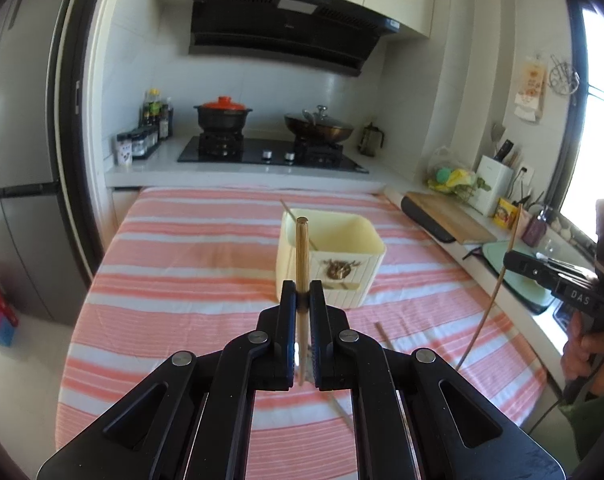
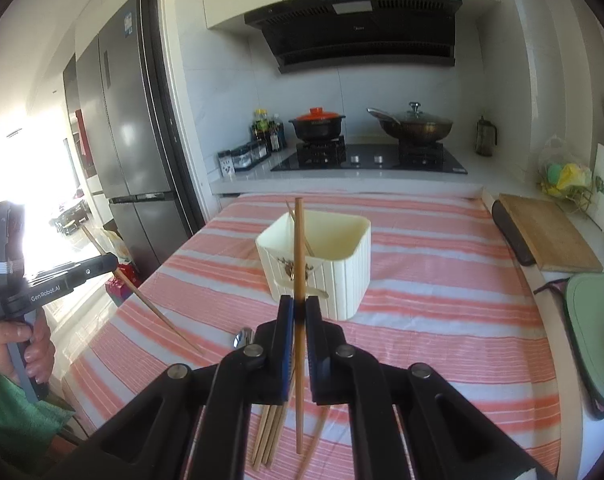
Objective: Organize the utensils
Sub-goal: 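Carry both chopsticks over the cream holder and open both tools to drop them in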
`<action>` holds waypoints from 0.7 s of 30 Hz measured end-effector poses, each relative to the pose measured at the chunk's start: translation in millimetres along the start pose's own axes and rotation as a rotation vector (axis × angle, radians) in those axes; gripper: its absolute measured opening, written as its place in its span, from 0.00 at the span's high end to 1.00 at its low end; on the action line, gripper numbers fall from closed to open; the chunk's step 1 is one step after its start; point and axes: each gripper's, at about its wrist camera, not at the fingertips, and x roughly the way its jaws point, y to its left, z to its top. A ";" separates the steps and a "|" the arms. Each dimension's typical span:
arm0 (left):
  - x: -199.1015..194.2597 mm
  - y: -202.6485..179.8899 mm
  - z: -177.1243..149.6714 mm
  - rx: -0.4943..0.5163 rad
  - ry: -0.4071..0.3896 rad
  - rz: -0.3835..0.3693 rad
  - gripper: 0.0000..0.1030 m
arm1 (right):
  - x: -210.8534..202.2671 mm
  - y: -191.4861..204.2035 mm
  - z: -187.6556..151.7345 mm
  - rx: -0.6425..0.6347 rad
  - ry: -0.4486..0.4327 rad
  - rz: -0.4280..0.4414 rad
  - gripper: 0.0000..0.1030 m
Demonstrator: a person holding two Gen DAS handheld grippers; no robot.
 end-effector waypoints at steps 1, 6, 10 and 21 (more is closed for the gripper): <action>-2.2 -1.6 5.0 -0.002 -0.007 -0.008 0.96 | -1.7 0.9 4.8 0.000 -0.015 0.000 0.94; -6.0 -5.8 42.6 0.003 -0.051 -0.033 0.96 | -5.1 0.6 35.6 -0.016 -0.089 0.004 0.94; -1.7 -14.1 81.3 0.033 -0.106 -0.029 0.96 | 5.8 0.4 67.7 -0.039 -0.143 0.016 0.94; 98.4 -20.9 139.6 0.027 -0.103 0.018 0.96 | 88.1 5.4 143.9 -0.119 -0.276 -0.022 0.94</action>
